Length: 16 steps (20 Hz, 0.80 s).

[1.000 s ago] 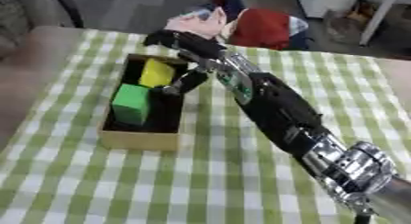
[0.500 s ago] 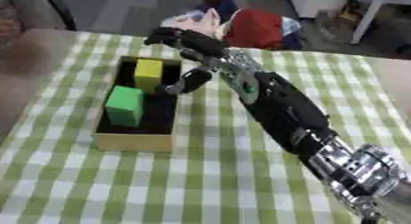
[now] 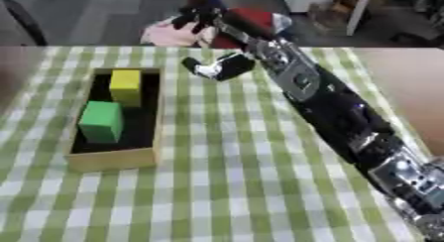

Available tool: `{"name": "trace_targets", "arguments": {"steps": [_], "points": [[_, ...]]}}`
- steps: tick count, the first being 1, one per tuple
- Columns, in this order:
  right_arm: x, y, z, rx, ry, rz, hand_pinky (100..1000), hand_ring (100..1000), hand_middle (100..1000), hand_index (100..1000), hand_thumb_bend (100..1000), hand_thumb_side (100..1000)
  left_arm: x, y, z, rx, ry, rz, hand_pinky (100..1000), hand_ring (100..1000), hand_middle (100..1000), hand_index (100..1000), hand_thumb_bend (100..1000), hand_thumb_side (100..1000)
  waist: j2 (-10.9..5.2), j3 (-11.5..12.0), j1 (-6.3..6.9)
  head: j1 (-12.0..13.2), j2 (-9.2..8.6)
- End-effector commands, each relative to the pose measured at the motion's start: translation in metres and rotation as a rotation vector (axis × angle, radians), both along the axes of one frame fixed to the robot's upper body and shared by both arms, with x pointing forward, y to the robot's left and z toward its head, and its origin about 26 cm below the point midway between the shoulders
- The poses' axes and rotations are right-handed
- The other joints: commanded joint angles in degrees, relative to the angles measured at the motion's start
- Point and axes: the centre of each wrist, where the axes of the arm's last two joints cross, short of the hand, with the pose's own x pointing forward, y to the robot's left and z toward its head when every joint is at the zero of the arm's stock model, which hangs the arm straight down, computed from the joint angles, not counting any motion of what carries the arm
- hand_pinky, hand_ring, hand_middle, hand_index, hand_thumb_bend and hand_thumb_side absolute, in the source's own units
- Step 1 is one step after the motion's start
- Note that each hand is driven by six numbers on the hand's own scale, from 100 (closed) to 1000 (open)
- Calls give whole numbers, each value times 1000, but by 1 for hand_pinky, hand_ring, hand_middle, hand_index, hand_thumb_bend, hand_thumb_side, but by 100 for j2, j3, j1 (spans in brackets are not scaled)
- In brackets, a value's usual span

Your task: Pick up objects on the table and place them in the box.

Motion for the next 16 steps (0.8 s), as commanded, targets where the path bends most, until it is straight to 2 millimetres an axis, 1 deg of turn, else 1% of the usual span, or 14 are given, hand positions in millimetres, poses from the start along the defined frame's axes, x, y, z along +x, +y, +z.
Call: {"name": "trace_targets", "arguments": {"steps": [1, 3, 4, 8, 12, 14, 16], "points": [[-24, 0, 29, 103, -2, 72, 722, 969, 738, 866, 131, 383, 0, 13, 1, 24, 2, 66, 745, 605, 610, 730, 100, 787, -124, -152, 47, 156, 139], [-39, 1, 33, 167, 21, 106, 702, 948, 716, 857, 131, 370, 0, 18, -3, 31, 14, 94, 751, 616, 620, 730, 100, 794, -140, -326, 61, 279, 216], [-46, 0, 33, 198, 32, 116, 695, 943, 704, 838, 129, 364, -1, 20, -5, 34, 20, 108, 752, 617, 622, 730, 100, 797, -147, -409, 64, 352, 248], [-70, -8, 29, 280, 76, 124, 691, 945, 684, 820, 100, 368, -1, 26, -11, 43, 36, 155, 759, 627, 631, 729, 100, 812, -133, -648, 85, 617, 308], [-90, -18, 17, 325, 116, 109, 690, 957, 676, 818, 100, 396, -3, 30, -16, 54, 46, 191, 764, 646, 642, 729, 100, 825, -77, -790, 107, 799, 348], [-97, -22, 9, 345, 135, 93, 687, 966, 668, 814, 100, 428, -3, 31, -18, 54, 49, 207, 766, 651, 647, 728, 100, 830, -36, -832, 117, 891, 369], [-103, -27, 0, 370, 155, 70, 686, 972, 665, 810, 100, 440, -4, 33, -19, 56, 50, 223, 767, 655, 649, 727, 100, 836, 17, -865, 126, 1014, 374]]}}
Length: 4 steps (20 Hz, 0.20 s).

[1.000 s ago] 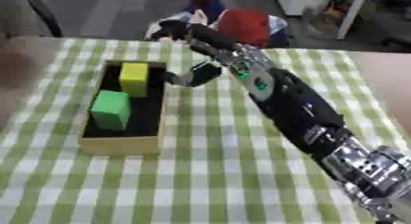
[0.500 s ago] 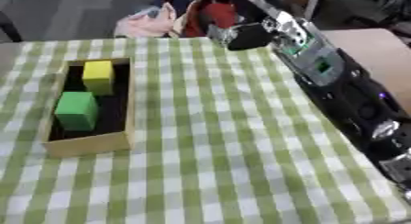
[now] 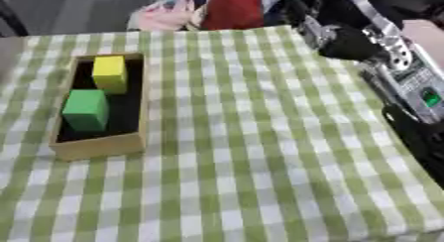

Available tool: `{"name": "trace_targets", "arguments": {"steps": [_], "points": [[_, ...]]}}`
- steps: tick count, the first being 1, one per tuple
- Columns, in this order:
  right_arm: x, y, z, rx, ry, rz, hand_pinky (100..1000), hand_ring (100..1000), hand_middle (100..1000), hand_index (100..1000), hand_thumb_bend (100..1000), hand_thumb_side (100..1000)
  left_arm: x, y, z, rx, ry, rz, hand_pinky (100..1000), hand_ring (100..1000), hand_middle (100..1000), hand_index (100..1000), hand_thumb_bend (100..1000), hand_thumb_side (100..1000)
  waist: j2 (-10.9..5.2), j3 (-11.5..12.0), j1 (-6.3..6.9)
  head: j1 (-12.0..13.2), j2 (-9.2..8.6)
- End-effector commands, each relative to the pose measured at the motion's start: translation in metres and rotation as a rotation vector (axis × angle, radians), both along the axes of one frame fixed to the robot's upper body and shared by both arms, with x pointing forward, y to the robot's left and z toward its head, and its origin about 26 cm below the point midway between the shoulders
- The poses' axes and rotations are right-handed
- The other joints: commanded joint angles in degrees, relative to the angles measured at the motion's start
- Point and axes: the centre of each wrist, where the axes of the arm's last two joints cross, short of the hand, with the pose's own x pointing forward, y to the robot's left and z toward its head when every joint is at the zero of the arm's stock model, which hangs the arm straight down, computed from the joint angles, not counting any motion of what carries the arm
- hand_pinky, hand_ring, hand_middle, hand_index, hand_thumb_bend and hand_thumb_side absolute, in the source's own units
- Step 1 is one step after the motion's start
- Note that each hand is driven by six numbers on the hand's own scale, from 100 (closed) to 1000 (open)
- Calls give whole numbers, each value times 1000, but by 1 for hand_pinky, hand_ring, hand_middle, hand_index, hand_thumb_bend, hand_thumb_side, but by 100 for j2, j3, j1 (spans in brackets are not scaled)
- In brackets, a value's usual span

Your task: Pick up objects on the table and place them in the box.

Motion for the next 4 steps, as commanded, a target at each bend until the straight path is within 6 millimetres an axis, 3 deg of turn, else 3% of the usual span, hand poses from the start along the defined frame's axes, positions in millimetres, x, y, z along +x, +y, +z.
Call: {"name": "trace_targets", "arguments": {"steps": [1, 4], "points": [[-13, -7, 7, 18, -22, -23, 687, 976, 663, 809, 100, 450, -1, 5, 5, 15, -22, 35, 767, 655, 650, 726, 100, 837, -26, -28, 20, 199, 45], [-24, -13, -6, 31, -7, -53, 689, 985, 653, 804, 100, 477, -2, 7, 3, 20, -23, 57, 769, 662, 651, 722, 100, 846, 61, -69, 36, 420, 5]]}}
